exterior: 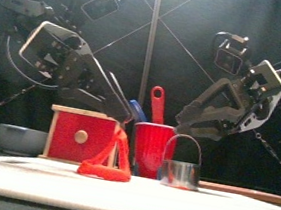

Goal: Get the cutter from the drawer then cut the dough then place the extra dough in the bowl
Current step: Place the extra dough in the bowl

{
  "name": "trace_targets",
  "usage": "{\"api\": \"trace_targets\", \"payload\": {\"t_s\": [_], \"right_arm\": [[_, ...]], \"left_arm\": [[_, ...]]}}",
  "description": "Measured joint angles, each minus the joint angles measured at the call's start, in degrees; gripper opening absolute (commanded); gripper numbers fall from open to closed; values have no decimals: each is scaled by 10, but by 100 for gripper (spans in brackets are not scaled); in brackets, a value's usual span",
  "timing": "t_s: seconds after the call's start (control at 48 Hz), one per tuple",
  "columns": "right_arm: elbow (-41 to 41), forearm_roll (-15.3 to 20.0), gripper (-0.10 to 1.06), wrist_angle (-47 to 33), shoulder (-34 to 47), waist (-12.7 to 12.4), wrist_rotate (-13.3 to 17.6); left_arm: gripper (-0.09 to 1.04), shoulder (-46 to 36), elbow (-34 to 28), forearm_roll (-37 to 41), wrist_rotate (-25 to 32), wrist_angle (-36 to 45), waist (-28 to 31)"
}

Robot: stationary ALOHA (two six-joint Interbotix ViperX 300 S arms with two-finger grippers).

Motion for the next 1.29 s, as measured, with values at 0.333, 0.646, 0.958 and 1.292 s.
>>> {"api": "trace_targets", "payload": {"t_s": [0.333,0.646,0.958,1.292], "right_arm": [[-4,-2,91,6,3,0,-1],[-5,-4,91,7,4,0,-1],[-6,-3,91,7,4,0,0],[-6,-3,91,12,3,0,-1]], "left_arm": [[88,31,0,-49,44,-7,14],[88,37,3,-44,71,39,41],[87,54,-35,-25,109,119,78],[78,62,-53,-25,109,177,87]]}}
